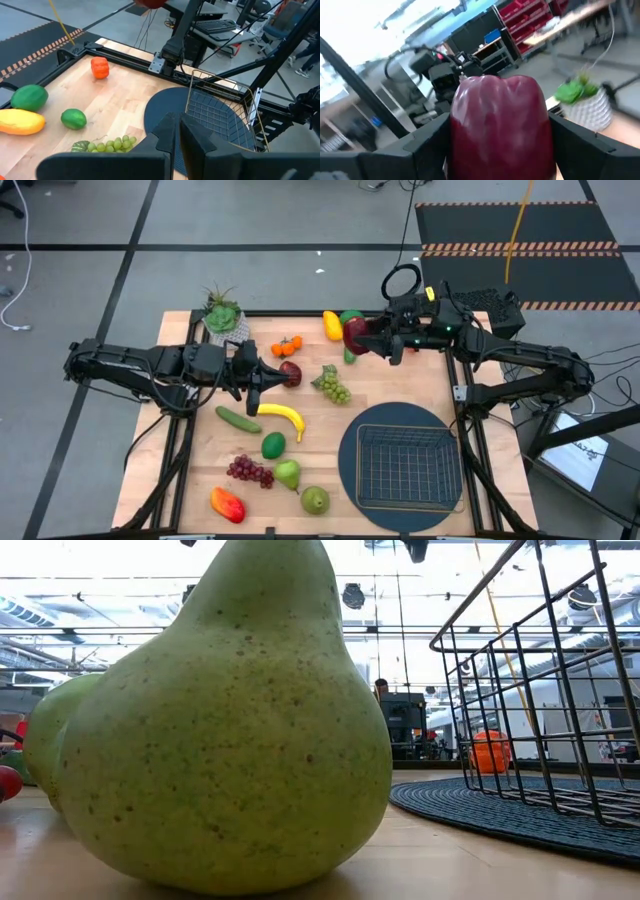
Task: Build produce basket
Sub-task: Put the right apple into the gold wire basket
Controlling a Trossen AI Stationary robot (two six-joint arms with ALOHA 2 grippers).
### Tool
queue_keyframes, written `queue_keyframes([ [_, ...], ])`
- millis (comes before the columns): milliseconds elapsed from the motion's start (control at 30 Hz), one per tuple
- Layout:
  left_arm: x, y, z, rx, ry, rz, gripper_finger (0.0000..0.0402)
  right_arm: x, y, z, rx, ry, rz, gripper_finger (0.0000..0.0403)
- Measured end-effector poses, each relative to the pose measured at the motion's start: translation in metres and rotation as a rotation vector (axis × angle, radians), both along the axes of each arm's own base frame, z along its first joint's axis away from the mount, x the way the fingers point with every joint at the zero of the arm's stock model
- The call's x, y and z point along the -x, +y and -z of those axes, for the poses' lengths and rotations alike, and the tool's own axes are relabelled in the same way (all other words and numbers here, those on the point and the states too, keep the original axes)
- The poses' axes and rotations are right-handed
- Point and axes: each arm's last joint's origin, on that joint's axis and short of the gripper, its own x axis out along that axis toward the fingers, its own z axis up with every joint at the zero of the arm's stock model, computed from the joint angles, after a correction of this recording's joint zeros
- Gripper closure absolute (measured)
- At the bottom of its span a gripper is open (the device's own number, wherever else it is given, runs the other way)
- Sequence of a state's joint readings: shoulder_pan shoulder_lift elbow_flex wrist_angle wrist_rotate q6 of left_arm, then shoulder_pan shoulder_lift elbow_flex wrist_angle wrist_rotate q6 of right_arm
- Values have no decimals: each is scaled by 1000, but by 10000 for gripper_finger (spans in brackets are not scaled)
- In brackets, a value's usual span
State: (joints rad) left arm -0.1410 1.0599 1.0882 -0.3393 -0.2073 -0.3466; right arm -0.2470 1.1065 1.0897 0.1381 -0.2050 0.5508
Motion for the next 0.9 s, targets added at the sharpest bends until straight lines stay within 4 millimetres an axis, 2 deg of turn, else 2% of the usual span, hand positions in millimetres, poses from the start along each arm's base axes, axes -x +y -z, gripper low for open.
queue_keyframes([
  [133, 0, 0, 0, 2, 0, -1, 378, 0, 0, 0, 197, 8, 10, 110],
  [467, 0, 1, 0, -8, -1, -21, 378, 0, -2, -1, 436, 26, 95, 110],
  [600, 0, 1, 0, -25, 1, -18, 378, 0, -2, -1, 409, 24, 93, 110],
  [900, 0, 1, 0, -63, 5, -7, 378, 0, -2, -1, 135, 2, 81, 110],
])
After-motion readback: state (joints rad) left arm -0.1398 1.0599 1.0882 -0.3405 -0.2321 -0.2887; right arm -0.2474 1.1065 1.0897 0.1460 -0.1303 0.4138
